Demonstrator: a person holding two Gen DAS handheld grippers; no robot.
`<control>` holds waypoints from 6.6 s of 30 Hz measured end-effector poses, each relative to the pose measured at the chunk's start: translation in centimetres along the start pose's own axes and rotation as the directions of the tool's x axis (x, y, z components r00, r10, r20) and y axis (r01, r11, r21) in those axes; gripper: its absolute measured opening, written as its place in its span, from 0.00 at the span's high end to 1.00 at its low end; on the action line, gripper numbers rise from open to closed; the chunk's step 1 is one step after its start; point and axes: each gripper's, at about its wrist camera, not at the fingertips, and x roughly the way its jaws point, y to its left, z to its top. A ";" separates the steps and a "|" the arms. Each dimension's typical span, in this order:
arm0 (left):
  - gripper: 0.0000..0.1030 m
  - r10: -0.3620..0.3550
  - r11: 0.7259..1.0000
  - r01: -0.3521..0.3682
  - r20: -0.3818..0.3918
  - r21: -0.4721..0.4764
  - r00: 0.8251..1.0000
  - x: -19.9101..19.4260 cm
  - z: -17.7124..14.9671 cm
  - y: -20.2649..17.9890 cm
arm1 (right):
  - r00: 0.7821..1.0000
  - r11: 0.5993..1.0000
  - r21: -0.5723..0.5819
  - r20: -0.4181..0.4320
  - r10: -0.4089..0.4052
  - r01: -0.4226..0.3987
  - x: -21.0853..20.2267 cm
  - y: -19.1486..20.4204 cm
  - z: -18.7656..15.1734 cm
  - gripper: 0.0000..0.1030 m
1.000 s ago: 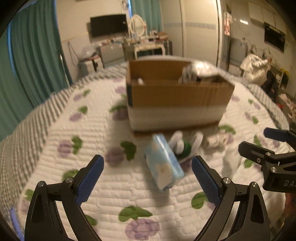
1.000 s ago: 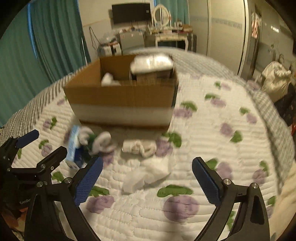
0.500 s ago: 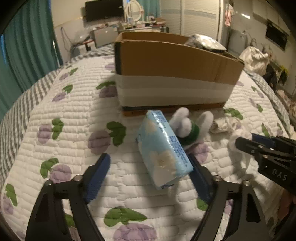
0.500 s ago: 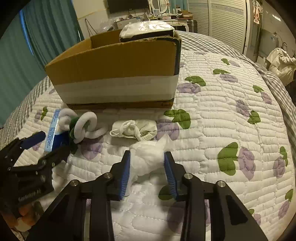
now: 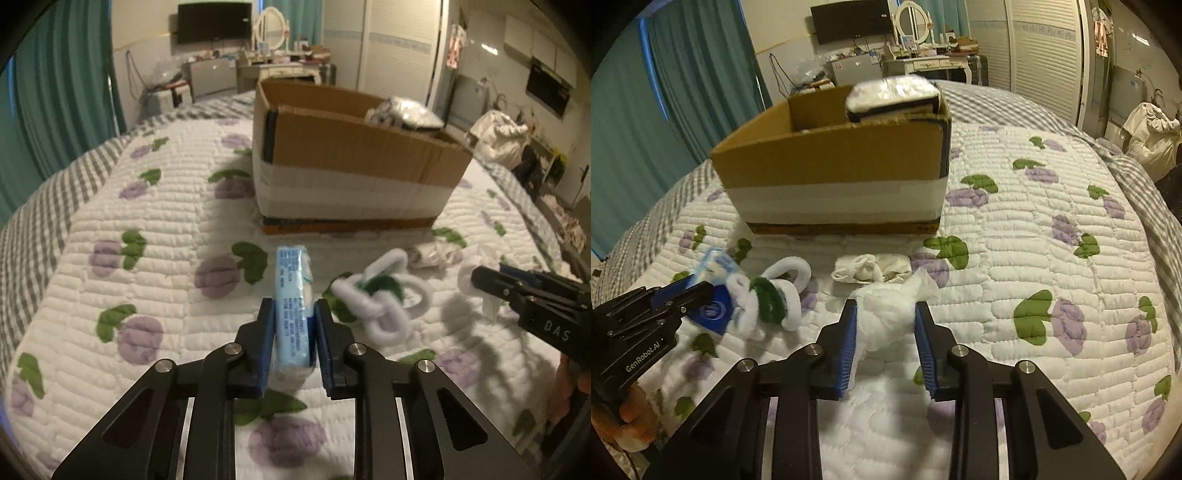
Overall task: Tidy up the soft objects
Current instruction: 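Carry the blue tissue pack and white cloth into the box and release, then grasp the white pipe-cleaner toy with the left gripper while the right grasps the white mask, then lower the toy and mask into the box and open both grippers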
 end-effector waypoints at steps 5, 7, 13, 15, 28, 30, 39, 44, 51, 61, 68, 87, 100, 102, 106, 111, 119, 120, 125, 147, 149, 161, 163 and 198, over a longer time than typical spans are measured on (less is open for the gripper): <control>0.86 -0.028 1.000 0.028 0.032 0.004 0.999 -2.5 0.2 -0.5 | 0.999 1.000 -0.005 0.050 0.020 -0.020 -3.1 0.8 0.0 0.71; 0.86 -0.034 0.999 0.034 0.045 0.004 0.998 -3.1 0.2 -0.6 | 0.997 1.000 -0.008 0.072 0.026 -0.025 -4.3 1.1 0.1 0.71; 0.86 -0.032 0.999 0.030 0.100 0.020 0.994 -5.1 0.7 -1.3 | 0.992 0.999 -0.003 0.118 0.042 -0.042 -6.9 1.4 -0.1 0.71; 0.87 -0.031 0.999 0.028 0.122 0.027 0.992 -5.9 1.5 -1.5 | 0.991 0.999 0.000 0.127 0.051 -0.051 -7.5 1.4 0.2 0.71; 0.71 -0.010 0.997 -0.003 0.166 0.078 0.986 -7.1 7.0 -1.9 | 0.977 0.995 -0.028 0.187 0.100 -0.097 -7.8 1.9 4.8 0.71; 0.32 0.012 0.997 -0.022 0.135 0.074 0.991 -6.6 5.1 -1.5 | 0.981 0.995 -0.019 0.165 0.104 -0.102 -7.0 1.8 4.2 0.71; 0.22 -0.010 1.000 0.008 -0.094 -0.024 0.995 -2.3 -3.8 1.3 | 0.988 0.995 -0.023 0.117 0.097 -0.095 -5.9 2.3 2.2 0.71; 0.44 0.000 1.000 -0.003 -0.175 -0.015 0.985 0.2 -5.8 0.9 | 0.991 0.996 -0.021 0.106 0.085 -0.084 -6.1 2.3 1.6 0.71; 0.55 -0.001 1.000 0.001 -0.041 0.002 0.999 -3.7 -2.6 0.5 | 0.990 0.997 -0.018 0.116 0.080 -0.078 -6.8 1.8 2.0 0.71; 0.55 -0.013 0.998 0.002 0.184 0.055 0.983 -5.3 10.7 -1.4 | 0.964 0.988 -0.130 0.240 0.117 -0.087 -7.6 2.9 12.1 0.71; 0.55 -0.002 0.998 -0.009 0.191 0.058 0.982 1.0 16.8 -1.8 | 0.968 0.983 -0.169 0.228 0.108 -0.070 -2.4 3.0 19.4 0.71; 0.23 0.077 0.992 -0.095 0.191 0.086 0.979 2.2 18.7 -3.2 | 0.974 0.995 -0.085 0.216 0.070 -0.053 0.4 1.0 22.2 0.36; 0.10 0.137 0.986 -0.162 0.388 0.031 0.911 -15.7 17.4 -5.3 | 0.917 0.993 -0.106 0.399 -0.008 0.055 -20.8 1.3 18.5 0.00; 0.09 0.142 0.986 -0.165 0.393 0.025 0.908 -16.9 16.4 -5.6 | 0.915 0.992 -0.110 0.404 -0.018 0.068 -22.4 1.2 17.1 0.00; 0.09 0.166 0.983 -0.185 0.369 0.015 0.915 -16.6 13.9 -5.9 | 0.926 0.986 -0.124 0.374 -0.056 0.110 -23.0 0.7 14.1 0.00; 0.09 0.152 0.987 -0.159 0.283 0.004 0.947 -12.7 10.3 -5.9 | 0.950 0.989 -0.115 0.309 -0.054 0.093 -19.6 -0.4 10.3 0.00; 0.11 0.128 0.992 -0.127 0.054 -0.019 0.990 -2.8 3.8 -5.0 | 0.973 0.999 -0.020 0.228 -0.028 0.033 -9.9 -2.0 5.8 0.00; 0.11 0.117 0.993 -0.117 0.023 -0.011 0.993 -1.7 3.1 -5.1 | 0.976 0.999 -0.010 0.216 -0.029 0.032 -8.8 -2.0 5.6 0.00; 0.22 0.046 0.998 -0.044 -0.061 0.037 0.997 1.4 0.5 -6.0 | 0.987 0.999 -0.011 0.159 -0.034 0.036 -4.3 -1.6 5.1 0.00; 0.68 -0.016 0.999 0.017 -0.034 0.033 0.999 3.5 1.6 0.0 | 0.997 0.999 0.015 -0.074 0.039 -0.038 6.9 0.7 3.2 0.30; 0.68 -0.017 1.000 0.018 -0.044 0.023 0.999 3.8 1.7 0.2 | 0.996 0.999 0.019 -0.088 0.030 -0.029 7.5 0.7 3.0 0.43; 0.68 -0.005 1.000 0.006 -0.048 0.018 0.999 1.1 1.1 -0.7 | 0.999 0.999 -0.001 0.007 0.044 -0.044 3.2 1.3 2.0 0.46; 0.68 -0.009 1.000 0.009 -0.038 0.007 0.999 -0.3 1.3 -1.0 | 0.998 0.999 -0.006 0.034 0.049 -0.049 1.4 1.5 1.7 0.46; 0.68 0.034 0.995 -0.056 0.242 0.084 0.970 -3.8 17.2 -4.0 | 0.942 0.992 -0.126 0.329 0.063 -0.022 -9.0 3.3 18.4 0.46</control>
